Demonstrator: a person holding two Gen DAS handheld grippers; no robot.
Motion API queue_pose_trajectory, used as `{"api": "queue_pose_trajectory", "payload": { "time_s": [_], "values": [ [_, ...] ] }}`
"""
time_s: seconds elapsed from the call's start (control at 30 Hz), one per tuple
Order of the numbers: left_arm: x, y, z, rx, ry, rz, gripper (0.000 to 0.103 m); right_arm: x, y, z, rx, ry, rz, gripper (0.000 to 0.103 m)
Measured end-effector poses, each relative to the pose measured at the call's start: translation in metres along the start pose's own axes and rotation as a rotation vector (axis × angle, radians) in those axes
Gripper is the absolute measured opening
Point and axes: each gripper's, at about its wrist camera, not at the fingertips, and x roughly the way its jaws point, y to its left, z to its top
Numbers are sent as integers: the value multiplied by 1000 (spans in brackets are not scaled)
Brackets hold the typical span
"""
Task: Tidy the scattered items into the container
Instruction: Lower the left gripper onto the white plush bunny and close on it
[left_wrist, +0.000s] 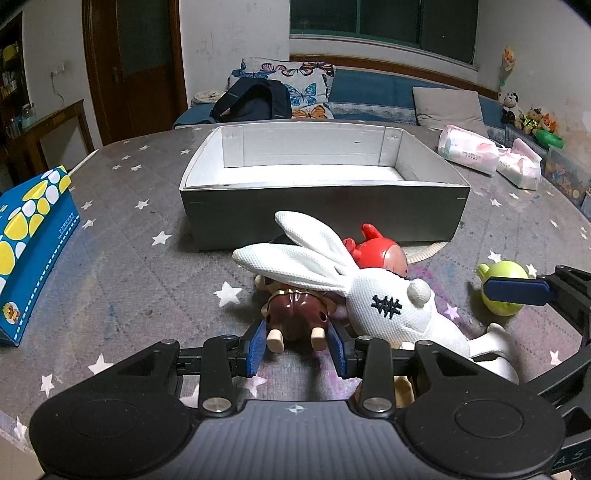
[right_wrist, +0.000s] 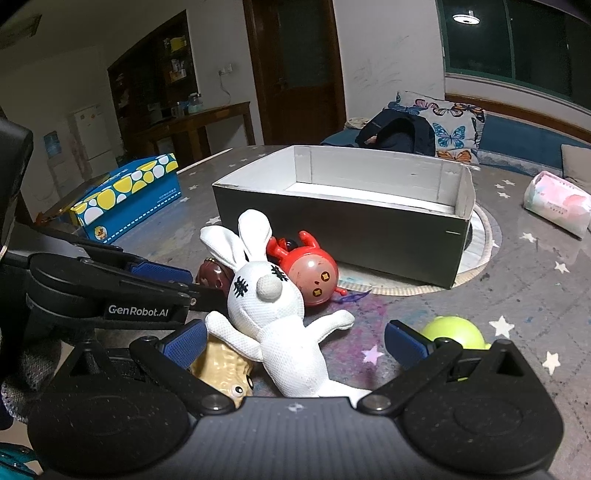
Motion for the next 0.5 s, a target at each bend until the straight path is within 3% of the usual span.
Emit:
{"api": "queue_pose_trajectory", "payload": {
  "time_s": [0.23,0.5],
  "values": [
    [0,3,1,-10,0,-30,39,3,-3,3,10,8,14,102],
    [-6,12,7,-52,-12,-114,39,7,-9,9,28,24,56,93]
  ]
}}
